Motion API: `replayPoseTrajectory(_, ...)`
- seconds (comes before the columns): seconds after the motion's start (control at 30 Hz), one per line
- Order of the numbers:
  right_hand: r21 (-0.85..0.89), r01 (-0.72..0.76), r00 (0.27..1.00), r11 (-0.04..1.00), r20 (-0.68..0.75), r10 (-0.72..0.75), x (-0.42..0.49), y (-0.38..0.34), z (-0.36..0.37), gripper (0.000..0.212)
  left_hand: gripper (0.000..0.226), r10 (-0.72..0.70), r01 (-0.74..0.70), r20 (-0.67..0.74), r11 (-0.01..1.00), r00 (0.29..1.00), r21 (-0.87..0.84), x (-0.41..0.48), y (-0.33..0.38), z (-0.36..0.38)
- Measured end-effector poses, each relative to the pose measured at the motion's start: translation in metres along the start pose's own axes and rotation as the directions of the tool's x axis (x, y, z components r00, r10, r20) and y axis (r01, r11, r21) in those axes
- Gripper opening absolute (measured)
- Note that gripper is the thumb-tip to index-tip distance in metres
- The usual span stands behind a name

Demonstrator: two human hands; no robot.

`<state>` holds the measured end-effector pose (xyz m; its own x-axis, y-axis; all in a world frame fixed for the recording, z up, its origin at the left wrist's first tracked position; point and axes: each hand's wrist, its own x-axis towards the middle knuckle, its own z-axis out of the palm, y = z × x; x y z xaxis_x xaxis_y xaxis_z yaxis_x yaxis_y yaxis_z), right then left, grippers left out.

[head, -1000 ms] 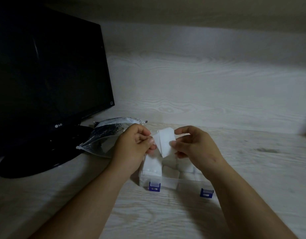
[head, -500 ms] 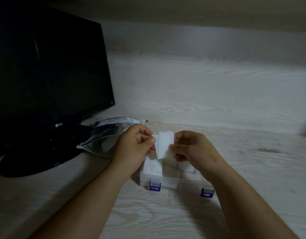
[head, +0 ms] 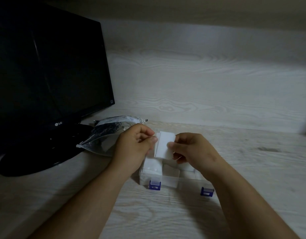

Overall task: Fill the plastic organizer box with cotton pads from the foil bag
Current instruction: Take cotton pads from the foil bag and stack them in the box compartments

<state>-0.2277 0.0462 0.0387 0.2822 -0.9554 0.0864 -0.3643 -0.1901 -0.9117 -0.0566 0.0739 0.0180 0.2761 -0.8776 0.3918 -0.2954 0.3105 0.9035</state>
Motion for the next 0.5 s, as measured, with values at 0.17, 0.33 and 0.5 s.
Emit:
replayPoseTrajectory(0.17,0.031,0.011,1.0,0.999,-0.005,-0.011,0.0,0.0,0.0,0.013,0.013,0.004,-0.003,0.027,1.0,1.0,-0.002,0.001,-0.003,0.0)
replayPoseTrajectory(0.33,0.016,0.005,0.999,1.0,-0.038,-0.004,0.0,0.0,-0.003,0.014,0.015,0.023,-0.021,0.052,0.999,0.998,-0.035,0.003,-0.007,0.002)
replayPoseTrajectory(0.5,-0.056,-0.005,1.0,0.998,-0.03,0.004,0.0,0.001,-0.007,0.014,0.02,0.02,-0.042,0.173,0.991,0.985,0.127,0.002,-0.014,0.006)
